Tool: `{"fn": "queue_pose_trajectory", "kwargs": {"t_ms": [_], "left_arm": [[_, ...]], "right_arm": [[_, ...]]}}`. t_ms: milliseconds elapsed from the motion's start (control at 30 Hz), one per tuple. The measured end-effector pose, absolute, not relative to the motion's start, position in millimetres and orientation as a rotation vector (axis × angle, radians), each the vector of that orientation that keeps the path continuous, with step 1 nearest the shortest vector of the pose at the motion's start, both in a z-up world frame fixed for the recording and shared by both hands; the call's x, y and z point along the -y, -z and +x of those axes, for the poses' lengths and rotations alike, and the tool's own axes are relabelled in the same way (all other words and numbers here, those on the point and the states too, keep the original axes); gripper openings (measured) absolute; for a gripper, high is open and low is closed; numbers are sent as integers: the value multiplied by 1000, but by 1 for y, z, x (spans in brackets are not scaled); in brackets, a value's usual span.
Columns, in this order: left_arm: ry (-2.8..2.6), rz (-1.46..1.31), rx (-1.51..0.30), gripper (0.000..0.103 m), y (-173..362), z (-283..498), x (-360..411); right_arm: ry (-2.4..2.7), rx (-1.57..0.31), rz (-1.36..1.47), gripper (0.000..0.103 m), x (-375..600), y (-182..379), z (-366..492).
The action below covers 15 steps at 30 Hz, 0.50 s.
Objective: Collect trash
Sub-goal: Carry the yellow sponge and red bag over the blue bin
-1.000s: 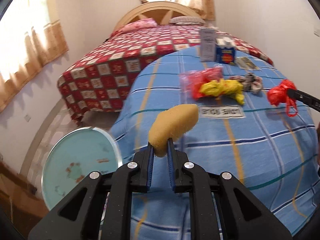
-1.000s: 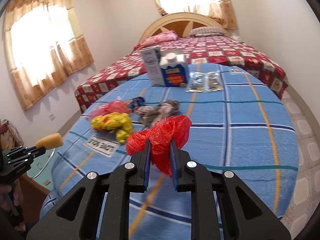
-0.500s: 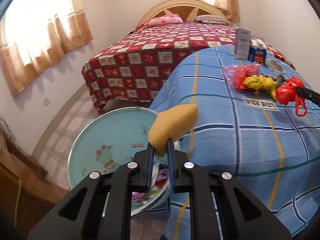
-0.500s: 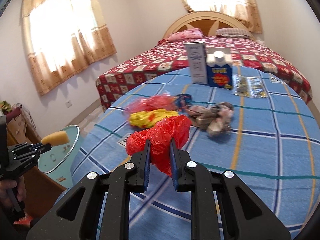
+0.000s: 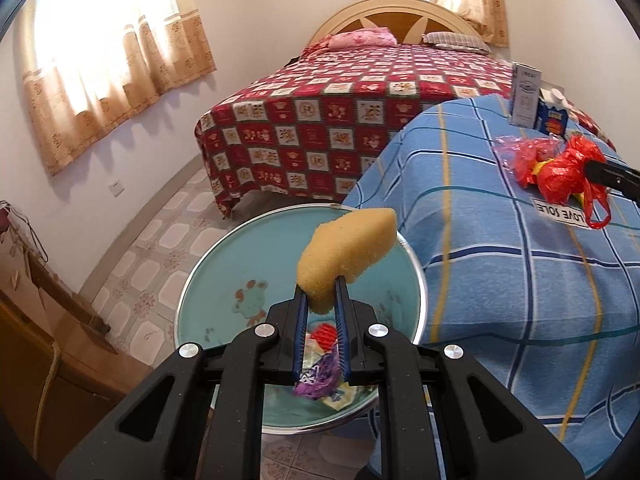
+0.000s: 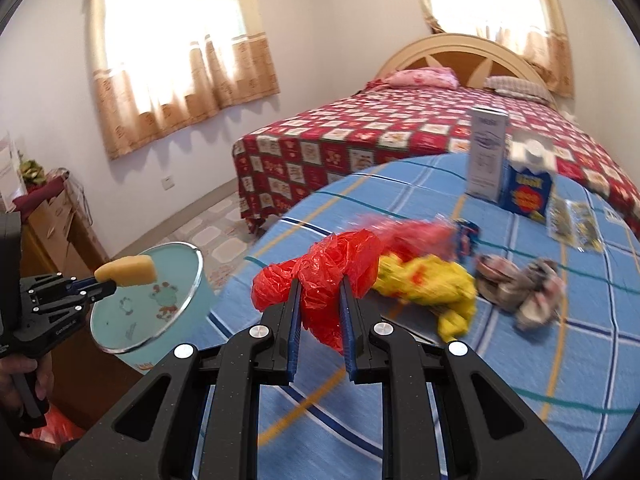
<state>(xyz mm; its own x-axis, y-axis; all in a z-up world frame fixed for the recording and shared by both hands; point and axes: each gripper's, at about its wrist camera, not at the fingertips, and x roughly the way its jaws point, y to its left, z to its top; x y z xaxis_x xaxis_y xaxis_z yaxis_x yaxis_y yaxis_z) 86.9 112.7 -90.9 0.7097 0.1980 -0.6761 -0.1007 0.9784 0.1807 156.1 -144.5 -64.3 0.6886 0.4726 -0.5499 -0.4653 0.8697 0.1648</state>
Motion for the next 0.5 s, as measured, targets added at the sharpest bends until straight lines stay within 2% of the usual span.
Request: {"fn": "queue_pose_trajectory", "kwargs": {"t_ms": [500], "left_arm": [[-282,111,-767,13,87,82,-159]], "right_arm": [[-636,-623,-93,18,68,63,176]]}}
